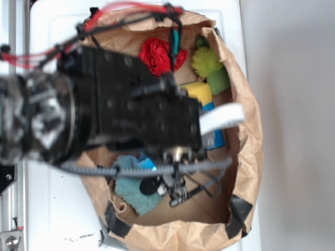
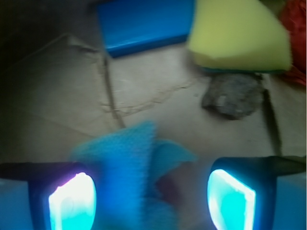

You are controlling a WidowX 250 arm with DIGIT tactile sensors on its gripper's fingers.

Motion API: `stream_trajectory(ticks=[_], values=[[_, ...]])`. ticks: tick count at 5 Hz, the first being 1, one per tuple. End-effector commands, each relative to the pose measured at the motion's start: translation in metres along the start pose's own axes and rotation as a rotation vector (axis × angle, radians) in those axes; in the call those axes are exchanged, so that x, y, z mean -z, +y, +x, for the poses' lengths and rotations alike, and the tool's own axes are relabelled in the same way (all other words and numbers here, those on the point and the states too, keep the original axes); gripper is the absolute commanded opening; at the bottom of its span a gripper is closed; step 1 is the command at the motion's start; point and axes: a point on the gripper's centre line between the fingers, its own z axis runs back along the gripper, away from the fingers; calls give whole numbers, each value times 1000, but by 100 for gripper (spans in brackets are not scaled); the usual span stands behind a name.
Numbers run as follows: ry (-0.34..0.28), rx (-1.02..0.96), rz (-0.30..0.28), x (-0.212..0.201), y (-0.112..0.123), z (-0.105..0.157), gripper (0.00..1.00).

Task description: Grab the blue cloth.

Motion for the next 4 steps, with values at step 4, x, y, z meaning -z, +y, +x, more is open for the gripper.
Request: stream_trajectory(ticks=[4], values=[[54,21,-144,-13,1,1,100]])
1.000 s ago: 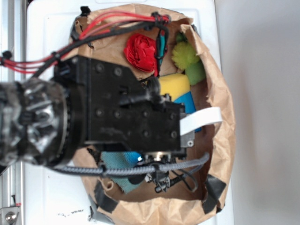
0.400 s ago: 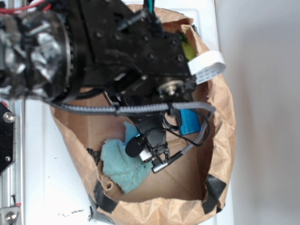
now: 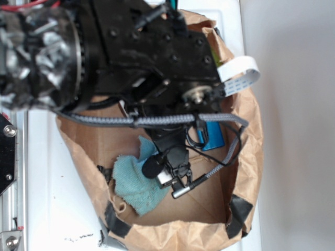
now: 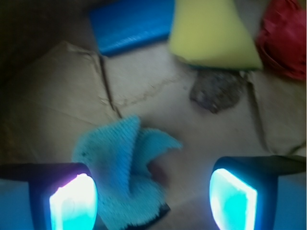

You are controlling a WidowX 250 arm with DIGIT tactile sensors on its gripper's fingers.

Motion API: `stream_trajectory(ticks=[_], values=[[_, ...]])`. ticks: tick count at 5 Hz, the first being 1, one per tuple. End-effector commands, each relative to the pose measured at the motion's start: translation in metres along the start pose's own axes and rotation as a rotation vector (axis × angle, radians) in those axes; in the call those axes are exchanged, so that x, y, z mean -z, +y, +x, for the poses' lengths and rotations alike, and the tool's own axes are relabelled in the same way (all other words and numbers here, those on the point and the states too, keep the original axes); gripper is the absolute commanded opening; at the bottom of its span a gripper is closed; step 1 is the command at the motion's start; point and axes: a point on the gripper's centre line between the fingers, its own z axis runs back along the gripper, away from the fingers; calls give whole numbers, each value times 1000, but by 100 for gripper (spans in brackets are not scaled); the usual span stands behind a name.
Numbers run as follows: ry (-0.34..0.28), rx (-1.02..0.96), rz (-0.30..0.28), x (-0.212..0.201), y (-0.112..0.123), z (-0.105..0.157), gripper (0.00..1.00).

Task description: Grab the blue cloth.

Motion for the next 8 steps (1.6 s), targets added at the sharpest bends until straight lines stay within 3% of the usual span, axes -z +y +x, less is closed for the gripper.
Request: stream_trajectory(ticks=[1,4,6,7,8], values=[[-15,32,-48,15,-15,-13,100],[-19,105,-79,33,-42,-28,100],[-68,157,-14,56,-42,-24,100],[-55,198,16,68,-42,-32,100],[-56,196,10,66,-43,-30,0]])
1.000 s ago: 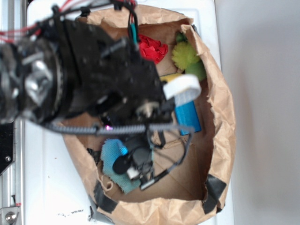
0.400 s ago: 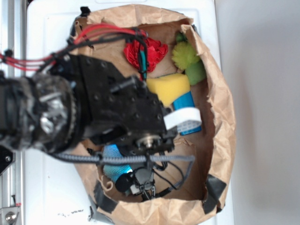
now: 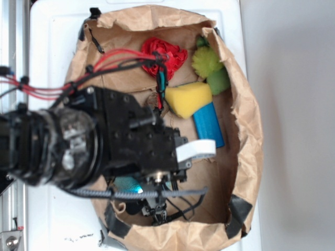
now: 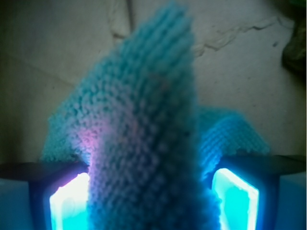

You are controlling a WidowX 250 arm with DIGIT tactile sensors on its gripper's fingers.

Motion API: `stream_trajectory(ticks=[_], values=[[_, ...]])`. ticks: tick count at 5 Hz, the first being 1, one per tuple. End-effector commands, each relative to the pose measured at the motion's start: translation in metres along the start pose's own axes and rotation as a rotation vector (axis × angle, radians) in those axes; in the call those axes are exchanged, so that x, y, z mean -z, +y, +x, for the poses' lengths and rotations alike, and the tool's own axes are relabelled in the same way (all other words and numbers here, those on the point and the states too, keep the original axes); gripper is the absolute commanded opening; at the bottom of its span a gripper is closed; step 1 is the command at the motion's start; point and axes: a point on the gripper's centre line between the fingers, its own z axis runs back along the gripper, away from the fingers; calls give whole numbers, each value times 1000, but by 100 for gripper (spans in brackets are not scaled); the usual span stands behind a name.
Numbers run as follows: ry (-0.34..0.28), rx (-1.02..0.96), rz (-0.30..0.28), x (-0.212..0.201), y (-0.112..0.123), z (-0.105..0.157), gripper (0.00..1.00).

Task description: Grab the blue cloth.

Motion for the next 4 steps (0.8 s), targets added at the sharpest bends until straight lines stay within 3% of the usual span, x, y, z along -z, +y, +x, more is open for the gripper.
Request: stream_trajectory(ticks=[1,2,4], values=[[-28,20,-35,-5,-7,4,0],[-31,-7,-57,-15,-4,7,0],[-94,-18,-65,-69,11,25,0]])
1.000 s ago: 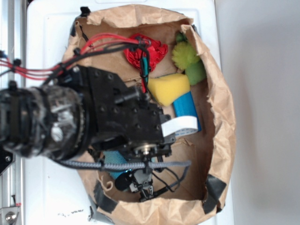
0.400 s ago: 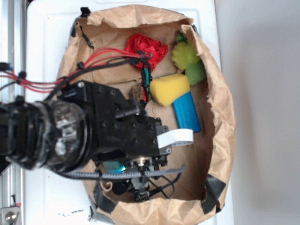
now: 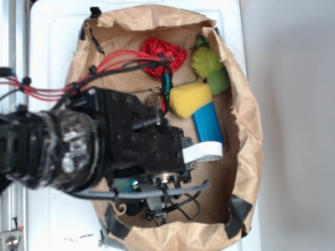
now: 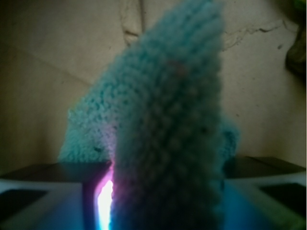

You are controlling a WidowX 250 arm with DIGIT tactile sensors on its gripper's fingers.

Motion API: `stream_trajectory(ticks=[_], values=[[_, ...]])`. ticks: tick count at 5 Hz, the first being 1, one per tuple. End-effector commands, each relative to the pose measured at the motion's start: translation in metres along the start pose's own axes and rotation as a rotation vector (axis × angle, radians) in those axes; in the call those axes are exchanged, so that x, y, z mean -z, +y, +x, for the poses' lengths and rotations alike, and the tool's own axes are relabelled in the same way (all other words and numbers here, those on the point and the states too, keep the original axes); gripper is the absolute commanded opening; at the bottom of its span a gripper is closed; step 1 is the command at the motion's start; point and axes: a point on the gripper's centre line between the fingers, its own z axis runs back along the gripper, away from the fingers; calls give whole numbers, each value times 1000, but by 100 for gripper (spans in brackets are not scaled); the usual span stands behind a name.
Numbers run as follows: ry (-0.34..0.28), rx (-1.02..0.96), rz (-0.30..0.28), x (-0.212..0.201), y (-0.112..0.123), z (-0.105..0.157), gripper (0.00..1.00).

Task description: Grab the blue cloth.

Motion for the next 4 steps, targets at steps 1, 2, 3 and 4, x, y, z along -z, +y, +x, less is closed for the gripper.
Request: stream_trajectory(ticks=[1,2,3,4], values=[[-177,-37,-54,-82,12,29,0],[-228,-38,-12,-105,16,29,0],[-222,-10,-12,-127,9,23,0],[-268,4,1,-150,2,17,0]])
